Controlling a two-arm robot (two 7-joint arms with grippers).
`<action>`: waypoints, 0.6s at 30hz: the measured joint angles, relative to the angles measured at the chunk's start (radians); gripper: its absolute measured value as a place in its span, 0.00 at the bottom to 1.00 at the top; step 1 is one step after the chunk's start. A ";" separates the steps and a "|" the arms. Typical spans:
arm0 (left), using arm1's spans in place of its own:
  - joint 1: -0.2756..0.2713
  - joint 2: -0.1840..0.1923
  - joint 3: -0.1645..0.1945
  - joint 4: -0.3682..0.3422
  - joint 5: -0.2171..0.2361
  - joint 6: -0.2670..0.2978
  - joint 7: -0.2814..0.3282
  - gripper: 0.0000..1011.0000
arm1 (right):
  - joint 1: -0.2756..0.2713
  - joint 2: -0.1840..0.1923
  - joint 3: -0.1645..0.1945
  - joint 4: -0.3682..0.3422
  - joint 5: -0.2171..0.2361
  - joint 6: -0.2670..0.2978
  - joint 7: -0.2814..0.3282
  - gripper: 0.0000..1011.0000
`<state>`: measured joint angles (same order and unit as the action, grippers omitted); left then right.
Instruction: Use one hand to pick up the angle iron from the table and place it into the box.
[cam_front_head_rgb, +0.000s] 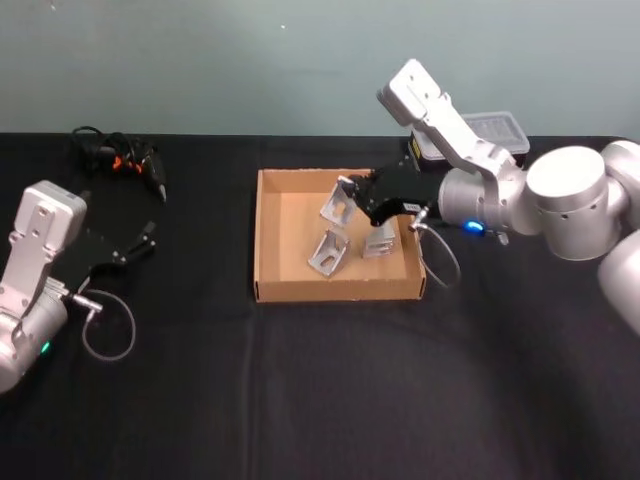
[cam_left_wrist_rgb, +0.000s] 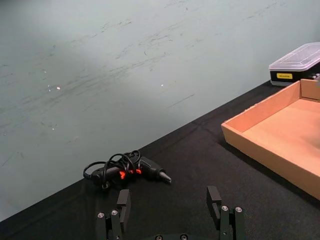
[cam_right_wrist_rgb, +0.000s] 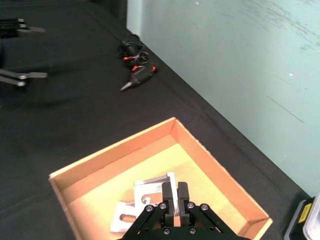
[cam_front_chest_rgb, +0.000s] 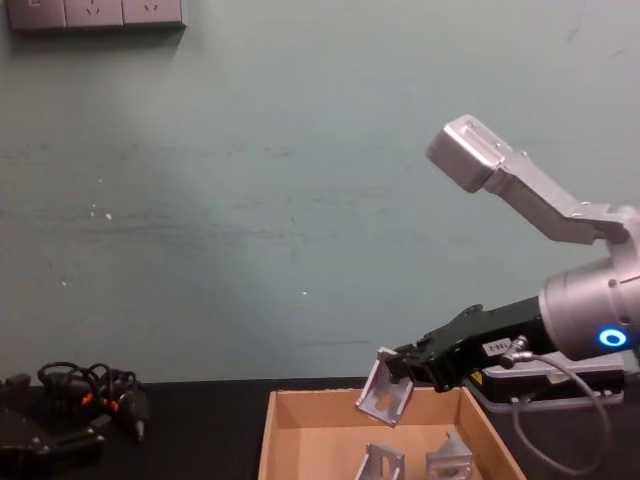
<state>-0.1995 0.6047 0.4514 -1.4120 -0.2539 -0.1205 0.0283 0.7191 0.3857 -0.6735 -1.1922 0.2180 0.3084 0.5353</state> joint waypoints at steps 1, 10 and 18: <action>0.000 0.000 0.000 0.000 0.000 0.000 0.000 0.99 | 0.009 -0.015 0.002 0.025 -0.008 -0.003 -0.007 0.06; 0.000 0.000 0.000 0.000 0.000 0.000 0.000 0.99 | 0.051 -0.078 0.005 0.137 -0.043 -0.017 -0.024 0.06; 0.000 0.000 0.000 0.000 0.000 0.000 0.000 0.99 | 0.075 -0.116 0.010 0.223 -0.073 -0.030 -0.029 0.06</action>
<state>-0.1995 0.6047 0.4514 -1.4120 -0.2539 -0.1205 0.0283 0.7941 0.2699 -0.6639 -0.9693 0.1445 0.2780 0.5064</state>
